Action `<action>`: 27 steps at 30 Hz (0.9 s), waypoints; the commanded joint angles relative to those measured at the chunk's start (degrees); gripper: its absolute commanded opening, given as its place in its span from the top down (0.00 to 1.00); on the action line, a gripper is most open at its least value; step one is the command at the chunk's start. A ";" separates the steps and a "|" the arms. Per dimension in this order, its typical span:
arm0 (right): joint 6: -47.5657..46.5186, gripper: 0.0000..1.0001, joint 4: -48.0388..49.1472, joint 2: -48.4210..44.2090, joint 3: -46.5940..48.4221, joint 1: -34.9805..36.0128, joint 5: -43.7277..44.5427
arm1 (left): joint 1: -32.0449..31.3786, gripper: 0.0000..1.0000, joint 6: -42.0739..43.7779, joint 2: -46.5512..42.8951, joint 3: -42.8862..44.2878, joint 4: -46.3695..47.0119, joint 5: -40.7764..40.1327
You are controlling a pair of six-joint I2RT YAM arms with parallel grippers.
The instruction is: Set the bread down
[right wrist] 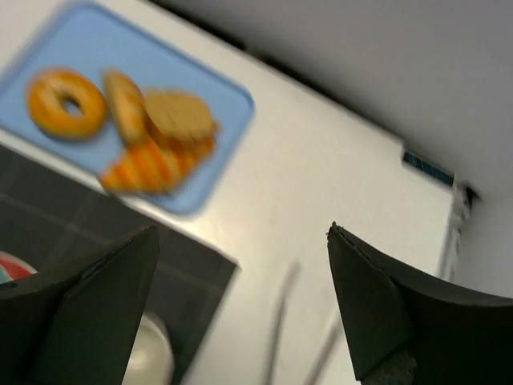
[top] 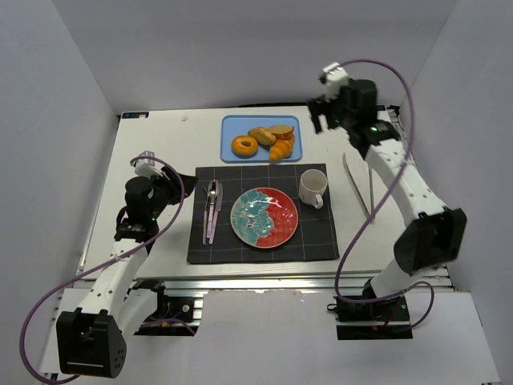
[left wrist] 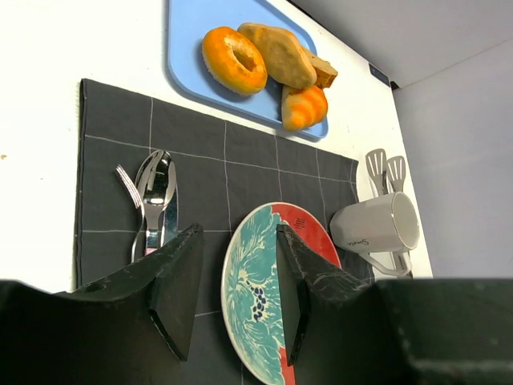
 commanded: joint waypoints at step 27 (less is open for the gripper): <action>-0.74 0.10 -1.24 -4.69 -40.11 -29.43 -11.17 | -0.26 0.49 -1.09 3.58 0.90 7.04 2.81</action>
